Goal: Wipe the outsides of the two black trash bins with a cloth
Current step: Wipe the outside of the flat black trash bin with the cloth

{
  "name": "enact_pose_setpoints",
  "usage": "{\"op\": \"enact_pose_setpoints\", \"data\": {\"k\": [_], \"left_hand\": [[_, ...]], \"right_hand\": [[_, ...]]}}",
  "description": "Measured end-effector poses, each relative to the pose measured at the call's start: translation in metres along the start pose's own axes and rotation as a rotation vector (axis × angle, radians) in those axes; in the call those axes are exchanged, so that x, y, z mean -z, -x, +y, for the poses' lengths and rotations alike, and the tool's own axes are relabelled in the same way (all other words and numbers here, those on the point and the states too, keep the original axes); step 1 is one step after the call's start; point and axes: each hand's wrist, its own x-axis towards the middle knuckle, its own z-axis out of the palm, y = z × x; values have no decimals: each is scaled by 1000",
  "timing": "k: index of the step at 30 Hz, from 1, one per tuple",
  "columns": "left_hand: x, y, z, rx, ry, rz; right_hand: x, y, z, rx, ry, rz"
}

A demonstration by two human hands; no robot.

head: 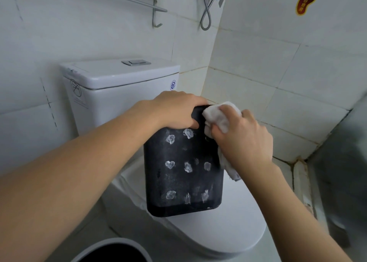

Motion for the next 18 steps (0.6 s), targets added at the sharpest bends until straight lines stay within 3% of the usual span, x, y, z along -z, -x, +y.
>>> {"op": "enact_pose_setpoints", "data": {"k": [8, 18], "left_hand": [[-3, -5, -5, 9, 37, -25], [-1, 0, -1, 12, -10, 17]], "right_hand": [[-7, 27, 13, 3, 35, -137], [-2, -9, 4, -31, -69, 4]]}}
